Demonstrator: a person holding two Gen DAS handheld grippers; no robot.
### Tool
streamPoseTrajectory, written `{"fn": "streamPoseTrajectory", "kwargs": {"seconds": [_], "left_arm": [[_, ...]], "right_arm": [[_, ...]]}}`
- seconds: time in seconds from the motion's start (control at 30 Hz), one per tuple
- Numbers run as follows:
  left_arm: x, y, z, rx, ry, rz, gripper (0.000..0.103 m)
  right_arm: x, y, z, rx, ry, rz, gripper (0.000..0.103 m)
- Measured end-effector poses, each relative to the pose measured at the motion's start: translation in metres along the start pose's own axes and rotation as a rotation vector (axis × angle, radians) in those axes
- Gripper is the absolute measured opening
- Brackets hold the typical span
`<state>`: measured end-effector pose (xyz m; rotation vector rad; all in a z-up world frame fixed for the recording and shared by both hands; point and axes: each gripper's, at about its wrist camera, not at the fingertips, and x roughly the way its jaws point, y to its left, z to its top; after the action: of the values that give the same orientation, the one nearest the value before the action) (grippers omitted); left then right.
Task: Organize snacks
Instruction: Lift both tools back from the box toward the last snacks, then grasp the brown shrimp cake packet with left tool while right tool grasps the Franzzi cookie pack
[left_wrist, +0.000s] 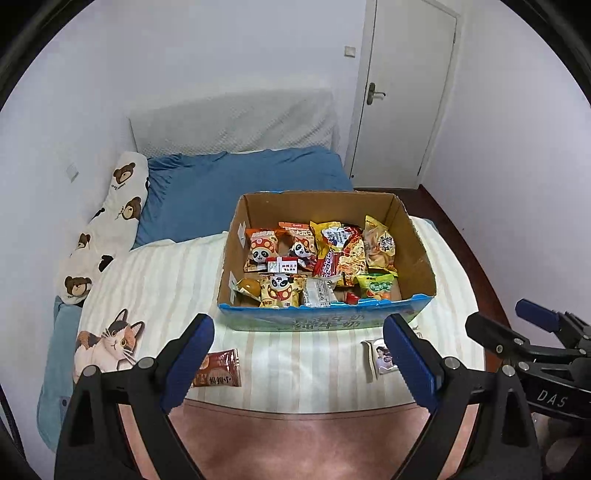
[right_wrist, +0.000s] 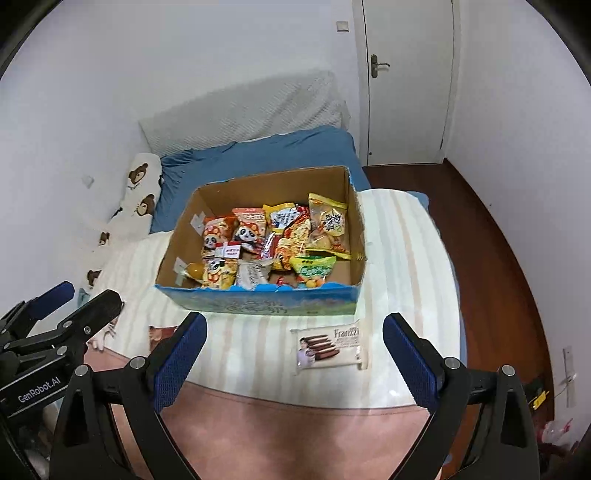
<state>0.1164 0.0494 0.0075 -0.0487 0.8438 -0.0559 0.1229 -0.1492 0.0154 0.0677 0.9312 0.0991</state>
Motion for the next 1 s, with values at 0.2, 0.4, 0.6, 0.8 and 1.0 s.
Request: {"fn": "streamPoseTrajectory", "kwargs": {"seconds": [0.2, 0.4, 0.6, 0.8, 1.0], "left_arm": [[0.013, 0.011, -0.013, -0.028, 0.033, 0.029, 0.094], [0.054, 0.037, -0.038, -0.099, 0.111, 0.146, 0.094], [0.097, 0.082, -0.065, -0.219, 0.23, 0.233, 0.094], [0.127, 0.133, -0.089, -0.38, 0.333, 0.271, 0.094], [0.151, 0.164, -0.1, -0.44, 0.411, 0.277, 0.094]], "right_arm": [[0.038, -0.027, -0.016, 0.178, 0.111, 0.061, 0.098], [0.136, -0.087, -0.048, 0.562, 0.274, 0.071, 0.098], [0.205, -0.101, -0.07, 0.704, 0.336, -0.036, 0.098], [0.242, -0.108, -0.078, 0.828, 0.323, -0.106, 0.097], [0.251, -0.084, -0.075, 0.616, 0.347, -0.157, 0.077]]}}
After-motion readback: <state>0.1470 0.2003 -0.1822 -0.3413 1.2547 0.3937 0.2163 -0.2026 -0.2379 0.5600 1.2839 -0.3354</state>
